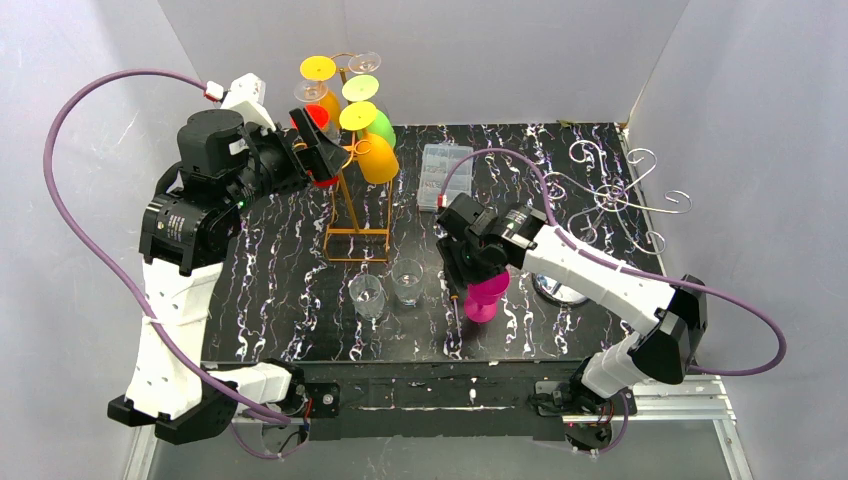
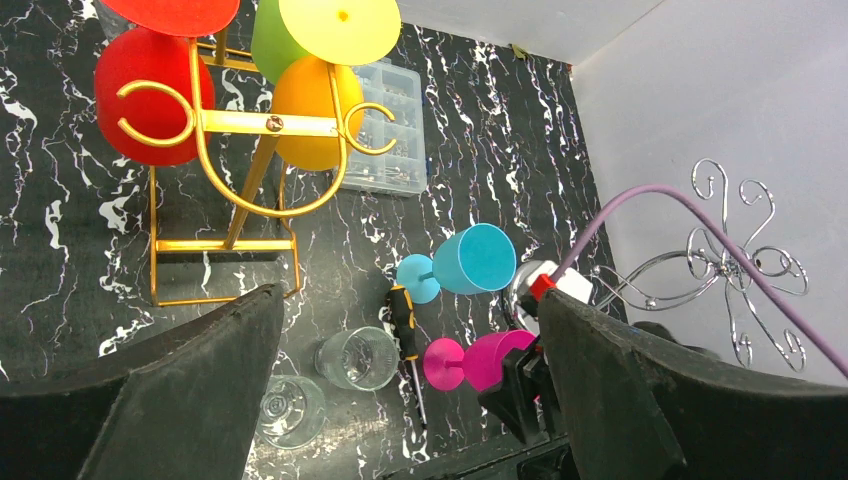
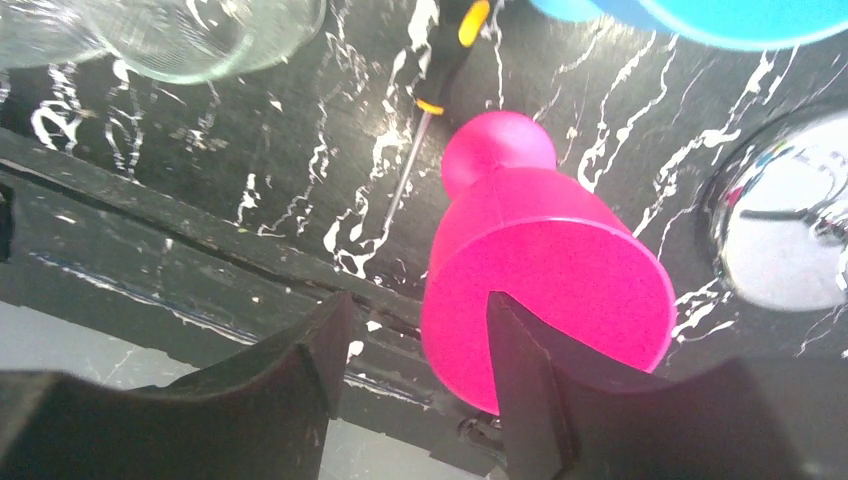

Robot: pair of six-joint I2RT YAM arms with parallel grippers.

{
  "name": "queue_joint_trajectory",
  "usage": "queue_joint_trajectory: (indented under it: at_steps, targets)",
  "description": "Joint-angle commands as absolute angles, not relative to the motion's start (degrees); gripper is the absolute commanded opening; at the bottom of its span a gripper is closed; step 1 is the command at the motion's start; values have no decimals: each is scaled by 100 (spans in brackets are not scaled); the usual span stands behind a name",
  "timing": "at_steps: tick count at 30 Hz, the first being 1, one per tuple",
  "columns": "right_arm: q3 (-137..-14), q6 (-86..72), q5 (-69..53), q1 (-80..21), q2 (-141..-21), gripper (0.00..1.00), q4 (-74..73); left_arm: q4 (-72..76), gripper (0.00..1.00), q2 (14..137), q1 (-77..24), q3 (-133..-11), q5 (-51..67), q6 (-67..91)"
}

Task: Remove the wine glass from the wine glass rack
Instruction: Place the wine glass at the center of the board, then pick up the wine glass from the wine rack.

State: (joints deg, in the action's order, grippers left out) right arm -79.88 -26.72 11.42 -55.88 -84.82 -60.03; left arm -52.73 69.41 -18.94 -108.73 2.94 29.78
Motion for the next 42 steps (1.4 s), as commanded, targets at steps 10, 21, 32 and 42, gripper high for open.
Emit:
queue_joint_trajectory:
  at_steps: [10, 21, 32, 42]
  targets:
    - [-9522, -2535, 1208, -5563, -8456, 82, -6584, -5234, 98, 7040, -1892, -11010, 267, 2918]
    - [-10826, -2478, 701, -5353, -8721, 98, -6001, -5624, 98, 7400, -1764, -11626, -587, 2811]
    - [-11680, -2456, -1212, -4113, -9237, 98, -5055, -5303, 75, 8346, -70, -12148, 864, 3155]
    - [-11604, -2583, -1829, -3440, -9218, 98, -4710, -4725, 53, 9118, 644, -11962, 1773, 3633]
